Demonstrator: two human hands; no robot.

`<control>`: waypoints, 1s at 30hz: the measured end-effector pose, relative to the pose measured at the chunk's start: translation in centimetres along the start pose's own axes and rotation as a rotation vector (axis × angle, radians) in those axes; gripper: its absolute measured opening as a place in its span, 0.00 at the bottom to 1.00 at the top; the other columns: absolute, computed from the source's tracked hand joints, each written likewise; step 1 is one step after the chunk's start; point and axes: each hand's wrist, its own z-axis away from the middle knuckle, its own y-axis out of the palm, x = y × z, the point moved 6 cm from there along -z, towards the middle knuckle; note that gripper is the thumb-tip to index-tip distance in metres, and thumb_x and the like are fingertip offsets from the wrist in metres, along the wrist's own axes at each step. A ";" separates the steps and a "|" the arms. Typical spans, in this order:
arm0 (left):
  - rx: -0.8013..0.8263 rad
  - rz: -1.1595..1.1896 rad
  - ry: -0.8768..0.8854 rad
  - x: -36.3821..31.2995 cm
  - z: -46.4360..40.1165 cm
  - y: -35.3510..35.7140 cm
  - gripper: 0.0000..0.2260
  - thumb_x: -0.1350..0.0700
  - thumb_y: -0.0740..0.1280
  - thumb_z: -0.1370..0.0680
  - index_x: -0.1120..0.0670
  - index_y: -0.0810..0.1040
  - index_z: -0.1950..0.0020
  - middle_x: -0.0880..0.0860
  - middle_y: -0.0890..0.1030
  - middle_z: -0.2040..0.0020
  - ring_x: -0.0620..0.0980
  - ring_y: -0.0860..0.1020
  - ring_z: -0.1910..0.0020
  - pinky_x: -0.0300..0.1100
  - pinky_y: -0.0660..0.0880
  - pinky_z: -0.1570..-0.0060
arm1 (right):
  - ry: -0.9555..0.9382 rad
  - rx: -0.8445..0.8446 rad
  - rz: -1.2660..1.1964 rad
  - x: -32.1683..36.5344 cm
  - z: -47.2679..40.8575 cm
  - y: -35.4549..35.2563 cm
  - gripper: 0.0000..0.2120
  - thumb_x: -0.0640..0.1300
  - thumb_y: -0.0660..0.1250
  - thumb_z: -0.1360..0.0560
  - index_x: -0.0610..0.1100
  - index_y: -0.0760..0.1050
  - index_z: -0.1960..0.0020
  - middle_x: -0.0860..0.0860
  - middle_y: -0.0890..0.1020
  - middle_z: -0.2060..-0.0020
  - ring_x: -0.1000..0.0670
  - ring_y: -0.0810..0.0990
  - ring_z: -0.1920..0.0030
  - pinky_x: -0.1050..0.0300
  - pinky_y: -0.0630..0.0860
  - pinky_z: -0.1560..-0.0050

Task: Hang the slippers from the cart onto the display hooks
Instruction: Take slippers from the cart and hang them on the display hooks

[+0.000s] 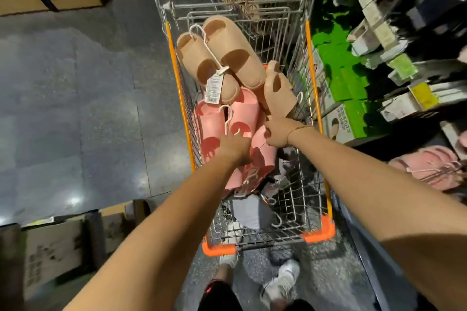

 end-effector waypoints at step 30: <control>-0.318 0.458 0.218 1.5 3.3 0.1 0.13 0.44 0.66 0.20 0.46 0.73 0.63 0.51 0.78 0.65 0.56 0.76 0.62 0.44 0.63 0.61 | 0.006 -0.254 -0.137 1.9 2.7 7.3 0.16 0.46 0.58 0.18 0.46 0.74 0.33 0.40 0.78 0.39 0.38 0.76 0.39 0.47 0.73 0.40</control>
